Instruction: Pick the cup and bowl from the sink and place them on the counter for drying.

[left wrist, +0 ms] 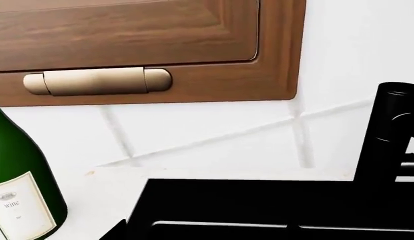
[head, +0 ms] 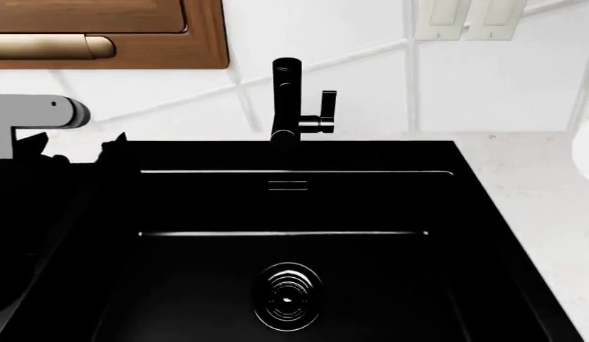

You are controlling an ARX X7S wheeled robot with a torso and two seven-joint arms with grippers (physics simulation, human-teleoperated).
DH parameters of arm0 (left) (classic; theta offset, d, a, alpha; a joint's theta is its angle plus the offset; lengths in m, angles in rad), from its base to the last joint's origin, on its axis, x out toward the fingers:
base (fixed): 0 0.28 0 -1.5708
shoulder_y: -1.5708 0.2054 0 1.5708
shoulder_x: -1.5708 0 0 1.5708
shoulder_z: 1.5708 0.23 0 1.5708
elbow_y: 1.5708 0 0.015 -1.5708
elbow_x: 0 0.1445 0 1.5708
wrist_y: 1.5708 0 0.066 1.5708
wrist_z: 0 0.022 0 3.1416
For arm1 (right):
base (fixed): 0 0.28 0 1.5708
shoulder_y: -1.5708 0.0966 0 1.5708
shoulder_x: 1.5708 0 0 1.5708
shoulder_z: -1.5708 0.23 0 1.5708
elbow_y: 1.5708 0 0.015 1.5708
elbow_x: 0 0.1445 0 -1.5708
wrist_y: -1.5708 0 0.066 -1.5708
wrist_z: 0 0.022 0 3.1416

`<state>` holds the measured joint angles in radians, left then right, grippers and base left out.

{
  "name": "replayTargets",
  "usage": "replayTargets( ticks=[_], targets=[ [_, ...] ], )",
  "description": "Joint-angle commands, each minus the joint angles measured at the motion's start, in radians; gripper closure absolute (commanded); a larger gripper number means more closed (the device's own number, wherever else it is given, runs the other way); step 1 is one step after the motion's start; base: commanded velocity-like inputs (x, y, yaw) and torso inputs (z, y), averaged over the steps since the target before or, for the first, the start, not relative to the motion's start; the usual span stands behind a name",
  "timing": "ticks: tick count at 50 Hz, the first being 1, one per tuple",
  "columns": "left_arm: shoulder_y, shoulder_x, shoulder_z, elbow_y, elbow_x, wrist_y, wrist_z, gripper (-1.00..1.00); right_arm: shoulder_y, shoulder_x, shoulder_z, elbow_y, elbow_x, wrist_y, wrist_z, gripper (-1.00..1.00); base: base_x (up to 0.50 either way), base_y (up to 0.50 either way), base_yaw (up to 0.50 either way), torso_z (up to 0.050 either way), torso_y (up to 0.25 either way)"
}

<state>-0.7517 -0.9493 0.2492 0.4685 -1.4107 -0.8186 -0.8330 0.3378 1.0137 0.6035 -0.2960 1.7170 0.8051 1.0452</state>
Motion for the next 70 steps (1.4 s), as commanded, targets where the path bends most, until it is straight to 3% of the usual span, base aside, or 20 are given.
replayTargets(
  ticks=[1, 7, 20, 37, 70],
  targets=[
    [0.011, 0.001, -0.021, -0.005, -0.019, 0.029, 0.02, -1.0, -0.043, -0.023, 0.1, 0.012, -0.089, -0.025, 0.006, 1.0, 0.0, 0.0, 0.0, 0.0, 0.0],
    [0.011, 0.001, -0.018, -0.007, -0.016, 0.028, 0.024, -1.0, -0.112, -0.048, 0.229, 0.032, -0.1, -0.016, 0.001, 1.0, 0.0, 0.0, 0.0, 0.0, 0.0],
    [0.032, -0.002, -0.021, 0.01, -0.019, 0.035, 0.011, -1.0, -0.219, -0.112, 0.365, 0.067, -0.146, 0.0, -0.037, 1.0, 0.0, 0.0, 0.0, 0.0, 0.001],
    [0.043, -0.015, -0.025, 0.013, -0.023, 0.035, 0.01, -1.0, -0.281, -0.152, 0.324, 0.114, -0.237, 0.003, -0.099, 1.0, 0.0, 0.0, 0.0, 0.0, 0.0],
    [0.049, -0.004, -0.016, 0.014, -0.017, 0.038, 0.007, -1.0, -0.475, -0.328, 0.448, 0.111, -0.341, -0.037, -0.242, 1.0, 0.0, 0.0, 0.0, 0.0, 0.0]
  ],
)
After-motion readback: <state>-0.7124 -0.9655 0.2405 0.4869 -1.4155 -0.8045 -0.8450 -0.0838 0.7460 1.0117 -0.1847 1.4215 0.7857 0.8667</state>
